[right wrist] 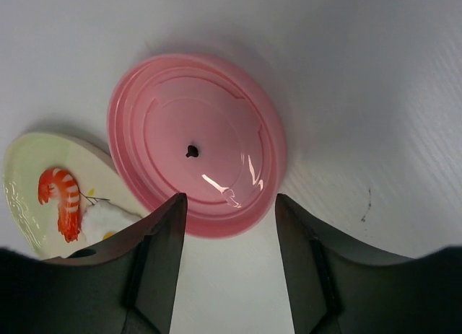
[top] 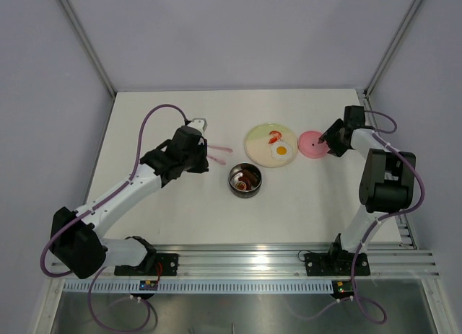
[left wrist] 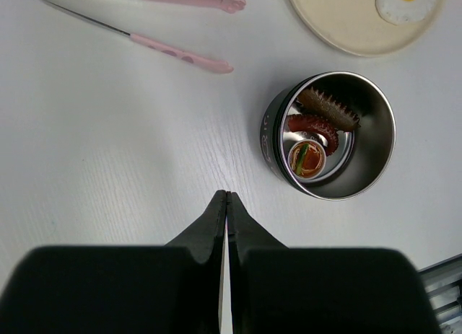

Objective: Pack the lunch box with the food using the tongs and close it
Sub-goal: Pick up the box lid from the center of the board.

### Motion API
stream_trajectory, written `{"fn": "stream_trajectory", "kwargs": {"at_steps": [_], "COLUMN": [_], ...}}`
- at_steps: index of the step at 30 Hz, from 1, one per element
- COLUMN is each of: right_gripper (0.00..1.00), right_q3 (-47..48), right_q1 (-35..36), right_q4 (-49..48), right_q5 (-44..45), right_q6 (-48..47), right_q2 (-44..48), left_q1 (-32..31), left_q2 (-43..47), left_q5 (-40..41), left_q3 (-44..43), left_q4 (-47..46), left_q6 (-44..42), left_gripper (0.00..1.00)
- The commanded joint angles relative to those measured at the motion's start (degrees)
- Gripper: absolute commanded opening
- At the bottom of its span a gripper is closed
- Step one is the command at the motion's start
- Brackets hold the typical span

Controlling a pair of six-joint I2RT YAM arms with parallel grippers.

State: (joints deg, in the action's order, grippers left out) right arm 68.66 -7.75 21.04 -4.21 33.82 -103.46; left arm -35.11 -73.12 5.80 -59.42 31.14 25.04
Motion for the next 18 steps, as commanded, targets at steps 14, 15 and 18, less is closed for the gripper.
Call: {"fn": "stream_trajectory", "kwargs": {"at_steps": [14, 15, 18], "right_gripper": [0.47, 0.47, 0.46], "right_q3": [-3.3, -3.4, -5.2], "right_q1": [1.4, 1.3, 1.4], "right_q4": [-7.7, -7.9, -11.2], "right_q5": [1.0, 1.0, -1.0], "right_q6": [3.0, 3.0, 3.3], "right_q2": [-3.5, -3.3, -1.3], "left_q1": [0.3, 0.3, 0.3], "left_q2": [0.6, 0.6, 0.5], "left_q5": [-0.5, -0.4, -0.5], "left_q3": [-0.1, 0.0, 0.2], "left_q4": [-1.7, -1.7, -1.5], "left_q6": [1.2, 1.2, 1.3], "left_gripper": [0.01, 0.01, 0.01]}}
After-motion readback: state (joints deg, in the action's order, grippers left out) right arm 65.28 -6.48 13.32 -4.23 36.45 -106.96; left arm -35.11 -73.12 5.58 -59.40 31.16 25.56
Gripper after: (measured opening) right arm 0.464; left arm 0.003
